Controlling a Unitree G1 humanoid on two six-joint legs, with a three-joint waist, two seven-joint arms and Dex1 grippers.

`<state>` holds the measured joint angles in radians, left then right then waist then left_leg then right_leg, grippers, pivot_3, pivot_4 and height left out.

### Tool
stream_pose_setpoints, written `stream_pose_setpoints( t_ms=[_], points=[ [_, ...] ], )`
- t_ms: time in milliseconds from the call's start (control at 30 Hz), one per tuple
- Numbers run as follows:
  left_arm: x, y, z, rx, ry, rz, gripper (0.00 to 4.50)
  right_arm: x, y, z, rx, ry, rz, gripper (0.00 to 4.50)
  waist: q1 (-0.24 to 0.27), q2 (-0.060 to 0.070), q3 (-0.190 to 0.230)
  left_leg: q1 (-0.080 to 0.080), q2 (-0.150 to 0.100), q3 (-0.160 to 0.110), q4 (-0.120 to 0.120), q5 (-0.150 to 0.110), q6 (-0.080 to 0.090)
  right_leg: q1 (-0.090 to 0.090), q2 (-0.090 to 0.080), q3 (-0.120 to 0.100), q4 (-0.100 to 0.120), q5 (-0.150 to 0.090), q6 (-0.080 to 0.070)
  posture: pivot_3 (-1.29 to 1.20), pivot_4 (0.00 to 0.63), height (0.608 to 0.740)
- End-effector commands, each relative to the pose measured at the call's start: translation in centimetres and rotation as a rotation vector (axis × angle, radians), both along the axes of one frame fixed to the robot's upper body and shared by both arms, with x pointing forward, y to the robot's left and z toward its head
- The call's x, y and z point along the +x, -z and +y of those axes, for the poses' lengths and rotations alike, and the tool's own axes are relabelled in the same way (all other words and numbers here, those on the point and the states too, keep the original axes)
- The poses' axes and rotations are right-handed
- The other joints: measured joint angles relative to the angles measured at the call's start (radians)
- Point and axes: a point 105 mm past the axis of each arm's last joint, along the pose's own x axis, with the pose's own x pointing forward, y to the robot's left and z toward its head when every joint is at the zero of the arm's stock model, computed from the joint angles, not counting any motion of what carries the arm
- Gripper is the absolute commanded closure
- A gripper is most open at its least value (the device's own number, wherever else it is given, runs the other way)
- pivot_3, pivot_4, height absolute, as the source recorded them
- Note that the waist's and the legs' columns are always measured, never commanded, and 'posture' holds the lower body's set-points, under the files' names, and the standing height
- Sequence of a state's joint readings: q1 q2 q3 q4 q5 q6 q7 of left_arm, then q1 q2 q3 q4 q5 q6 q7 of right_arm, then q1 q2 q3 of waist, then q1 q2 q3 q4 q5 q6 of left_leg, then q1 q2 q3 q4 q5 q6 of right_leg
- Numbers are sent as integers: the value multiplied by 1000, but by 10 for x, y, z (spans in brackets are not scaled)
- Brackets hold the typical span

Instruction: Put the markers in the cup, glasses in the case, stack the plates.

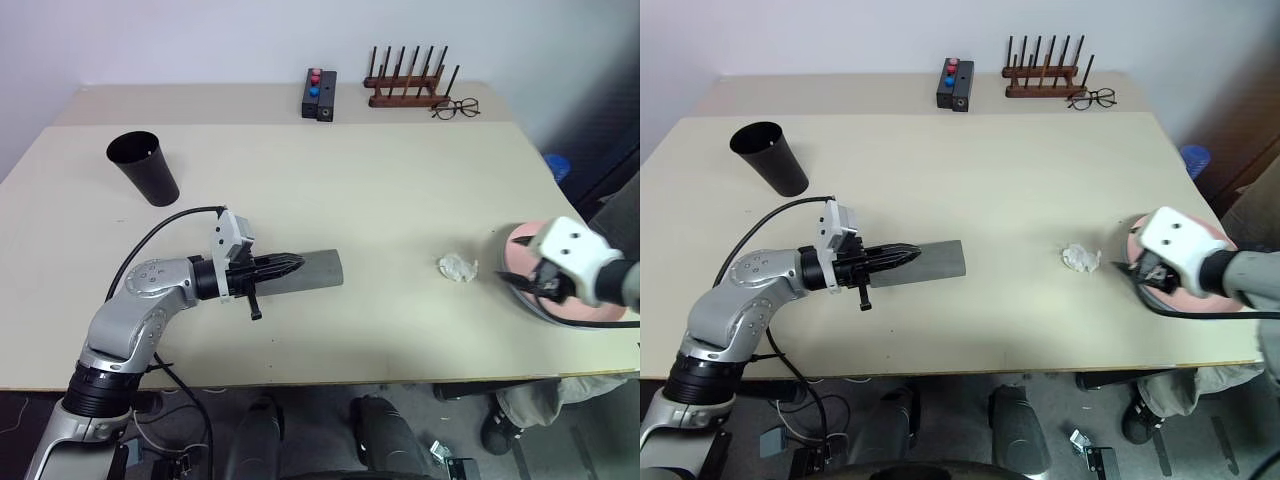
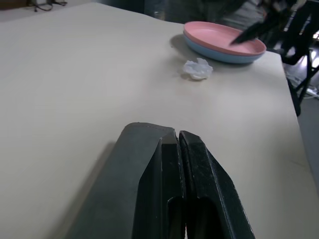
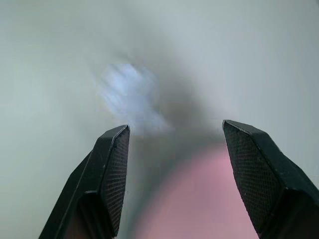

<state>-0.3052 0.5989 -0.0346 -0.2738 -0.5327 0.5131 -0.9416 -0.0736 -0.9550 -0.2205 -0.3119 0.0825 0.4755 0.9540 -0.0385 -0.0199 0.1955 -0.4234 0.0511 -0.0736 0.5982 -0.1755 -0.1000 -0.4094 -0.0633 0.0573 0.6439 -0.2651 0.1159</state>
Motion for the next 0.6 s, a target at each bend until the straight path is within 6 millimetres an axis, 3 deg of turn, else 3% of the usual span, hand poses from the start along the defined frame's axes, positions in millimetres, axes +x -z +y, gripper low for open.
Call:
stream_pose_setpoints(
  t_ms=[33, 133, 267, 367, 467, 600],
  points=[
    [-7, -12, -2, -23, 5, -37, 4500, 14, 11, 12, 49, 27, -20, 1512, 1, 0, 0, 0, 0, 0, 0, 0, 0, 0, 0, 0, 0, 0, 0, 0, 150, 738],
    [-20, -15, -4, -35, 27, -24, 4500, 19, 34, 12, 66, 77, 22, 1512, 1, 0, 0, 0, 0, 0, 0, 0, 0, 0, 0, 0, 0, 0, 0, 0, 150, 738],
    [-25, -13, -5, -40, 19, -13, 4500, 26, 43, 2, 90, 154, 20, 1512, 0, 0, 0, 0, 0, 0, 0, 0, 0, 0, 0, 0, 0, 0, 0, 0, 150, 738],
    [-26, -13, -8, -59, 13, -7, 4500, 29, 47, -3, 85, 183, 25, 2771, 0, 0, 0, 2, 0, 0, 1, 0, 0, 1, 0, 0, 0, 0, 0, 0, 150, 738],
    [-27, -14, -9, -65, 19, -8, 4500, 32, 42, -1, 91, 182, -2, 4336, 1, 0, 0, 2, 0, 0, 1, 0, 0, 2, 0, 0, 0, 0, 0, 0, 150, 738],
    [-26, -14, -10, -66, 26, -7, 4500, 34, 24, -1, 49, 164, -72, 4472, -1, 0, 0, 2, 0, 0, 0, 0, 0, 1, 0, 0, 0, 0, 0, 0, 150, 738]
  ],
)
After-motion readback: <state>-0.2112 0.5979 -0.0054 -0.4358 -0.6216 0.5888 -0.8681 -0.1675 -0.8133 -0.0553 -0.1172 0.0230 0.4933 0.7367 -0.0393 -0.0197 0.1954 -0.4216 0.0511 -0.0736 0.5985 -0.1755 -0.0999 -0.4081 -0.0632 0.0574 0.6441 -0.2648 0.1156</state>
